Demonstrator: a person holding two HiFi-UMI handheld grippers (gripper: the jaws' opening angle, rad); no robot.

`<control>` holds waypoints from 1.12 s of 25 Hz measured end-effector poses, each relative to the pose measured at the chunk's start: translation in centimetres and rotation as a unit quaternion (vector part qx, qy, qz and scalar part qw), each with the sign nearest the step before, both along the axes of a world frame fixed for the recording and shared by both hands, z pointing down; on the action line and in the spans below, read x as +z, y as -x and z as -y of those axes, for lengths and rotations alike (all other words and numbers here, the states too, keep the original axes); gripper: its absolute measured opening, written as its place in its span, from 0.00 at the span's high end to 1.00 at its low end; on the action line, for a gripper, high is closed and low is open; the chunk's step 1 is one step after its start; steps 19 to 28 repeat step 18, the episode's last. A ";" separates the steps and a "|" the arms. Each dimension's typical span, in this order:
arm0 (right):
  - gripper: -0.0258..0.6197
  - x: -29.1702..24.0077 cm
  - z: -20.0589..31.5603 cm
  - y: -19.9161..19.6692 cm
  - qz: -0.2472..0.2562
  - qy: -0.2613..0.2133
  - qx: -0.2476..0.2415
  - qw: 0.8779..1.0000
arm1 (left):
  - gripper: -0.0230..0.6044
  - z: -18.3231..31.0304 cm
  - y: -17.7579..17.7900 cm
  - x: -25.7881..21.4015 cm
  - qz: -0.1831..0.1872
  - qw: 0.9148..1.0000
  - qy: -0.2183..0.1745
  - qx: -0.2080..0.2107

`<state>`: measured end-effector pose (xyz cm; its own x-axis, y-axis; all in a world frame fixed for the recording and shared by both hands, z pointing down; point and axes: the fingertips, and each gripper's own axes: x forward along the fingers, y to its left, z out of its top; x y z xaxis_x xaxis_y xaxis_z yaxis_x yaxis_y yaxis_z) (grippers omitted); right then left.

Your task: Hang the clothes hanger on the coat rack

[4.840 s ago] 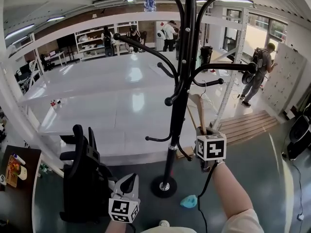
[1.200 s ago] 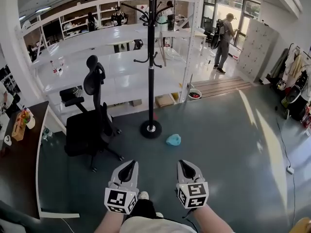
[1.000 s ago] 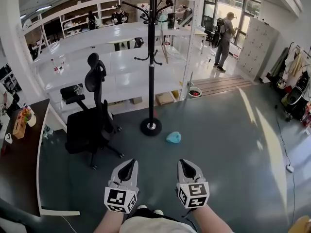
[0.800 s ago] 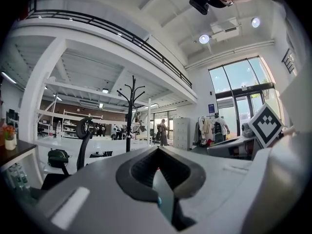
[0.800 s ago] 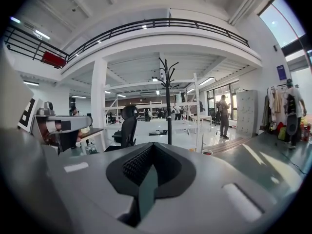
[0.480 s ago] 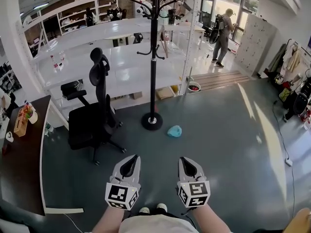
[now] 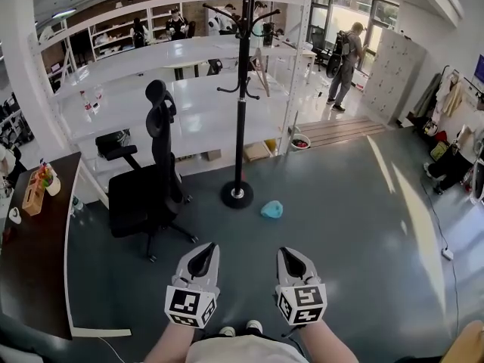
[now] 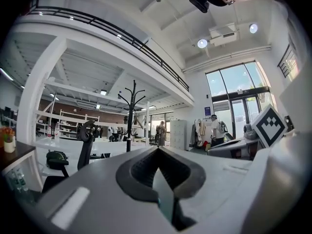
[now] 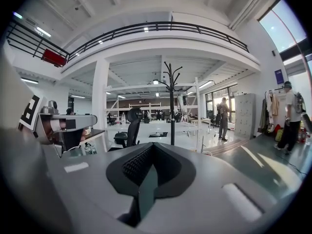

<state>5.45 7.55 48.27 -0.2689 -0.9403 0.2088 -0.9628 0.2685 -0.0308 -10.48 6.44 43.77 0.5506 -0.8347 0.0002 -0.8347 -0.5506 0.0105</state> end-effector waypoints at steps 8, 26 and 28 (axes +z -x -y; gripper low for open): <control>0.92 0.1 -0.7 0.7 0.002 0.000 0.003 1.000 | 0.96 -0.8 0.4 -0.1 0.002 1.000 -0.002 0.006; 0.92 -0.2 -0.8 1.4 0.001 0.007 -0.003 1.000 | 0.96 -1.2 0.9 -0.6 0.003 1.000 -0.002 0.010; 0.92 -0.2 -0.8 1.4 0.001 0.007 -0.003 1.000 | 0.96 -1.2 0.9 -0.6 0.003 1.000 -0.002 0.010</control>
